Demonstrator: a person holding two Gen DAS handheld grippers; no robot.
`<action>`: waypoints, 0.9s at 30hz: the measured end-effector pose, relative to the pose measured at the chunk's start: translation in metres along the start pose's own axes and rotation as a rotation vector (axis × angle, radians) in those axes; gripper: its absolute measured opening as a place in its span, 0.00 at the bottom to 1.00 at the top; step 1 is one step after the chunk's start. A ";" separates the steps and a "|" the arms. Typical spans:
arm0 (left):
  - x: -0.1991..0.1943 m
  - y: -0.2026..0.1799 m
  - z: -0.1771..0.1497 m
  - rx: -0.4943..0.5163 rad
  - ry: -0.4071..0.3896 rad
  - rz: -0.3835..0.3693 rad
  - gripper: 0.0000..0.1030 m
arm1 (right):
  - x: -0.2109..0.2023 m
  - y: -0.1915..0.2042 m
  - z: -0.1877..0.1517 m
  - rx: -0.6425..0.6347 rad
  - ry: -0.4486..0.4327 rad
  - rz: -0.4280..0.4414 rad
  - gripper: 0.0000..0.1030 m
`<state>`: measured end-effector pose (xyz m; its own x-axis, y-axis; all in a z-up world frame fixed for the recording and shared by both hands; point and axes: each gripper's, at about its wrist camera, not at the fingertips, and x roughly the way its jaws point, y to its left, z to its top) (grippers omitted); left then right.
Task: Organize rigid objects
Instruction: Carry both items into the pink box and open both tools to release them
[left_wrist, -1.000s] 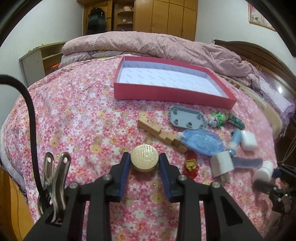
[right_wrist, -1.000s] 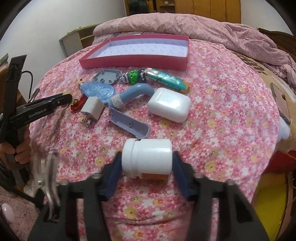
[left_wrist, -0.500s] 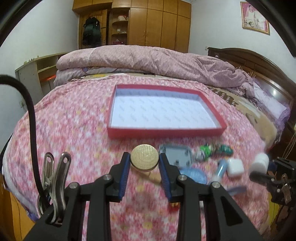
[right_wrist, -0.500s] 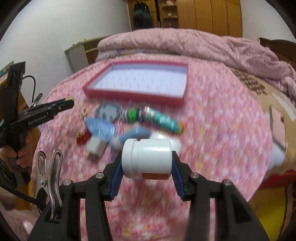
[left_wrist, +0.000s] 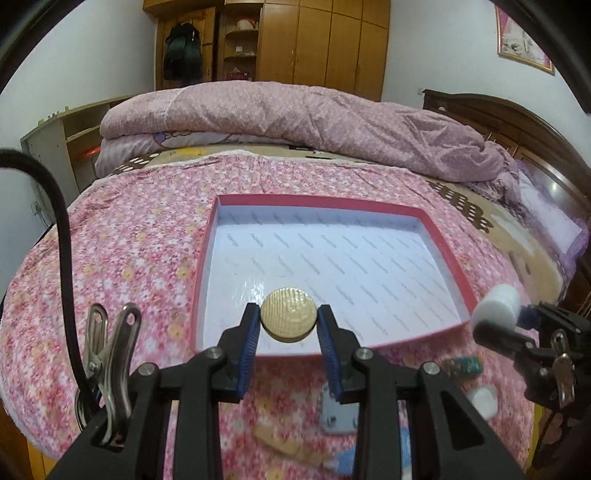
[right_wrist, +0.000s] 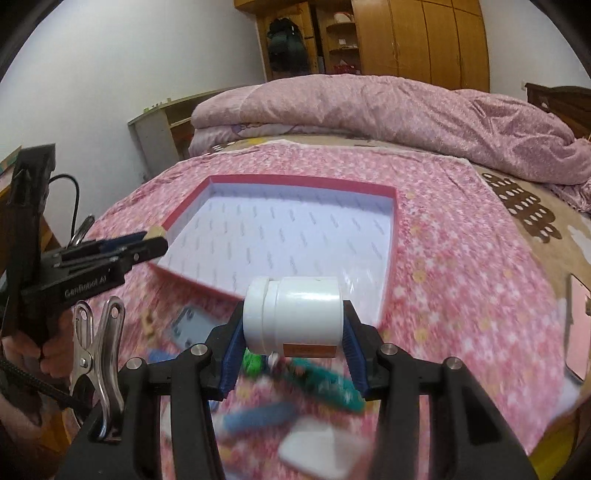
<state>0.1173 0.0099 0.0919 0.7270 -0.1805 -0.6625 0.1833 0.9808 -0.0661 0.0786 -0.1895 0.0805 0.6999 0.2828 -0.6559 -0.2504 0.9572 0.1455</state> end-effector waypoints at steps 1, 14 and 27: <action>0.005 -0.001 0.002 0.002 0.002 0.002 0.32 | 0.004 -0.001 0.003 0.002 0.002 0.000 0.47; 0.066 0.003 0.001 -0.046 0.116 0.030 0.32 | 0.064 -0.022 0.013 -0.012 0.103 -0.084 0.47; 0.068 -0.015 -0.006 0.024 0.079 0.092 0.33 | 0.067 -0.027 0.009 -0.048 0.110 -0.099 0.46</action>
<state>0.1597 -0.0170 0.0432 0.6875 -0.0822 -0.7215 0.1344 0.9908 0.0152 0.1382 -0.1954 0.0395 0.6459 0.1764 -0.7427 -0.2176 0.9751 0.0423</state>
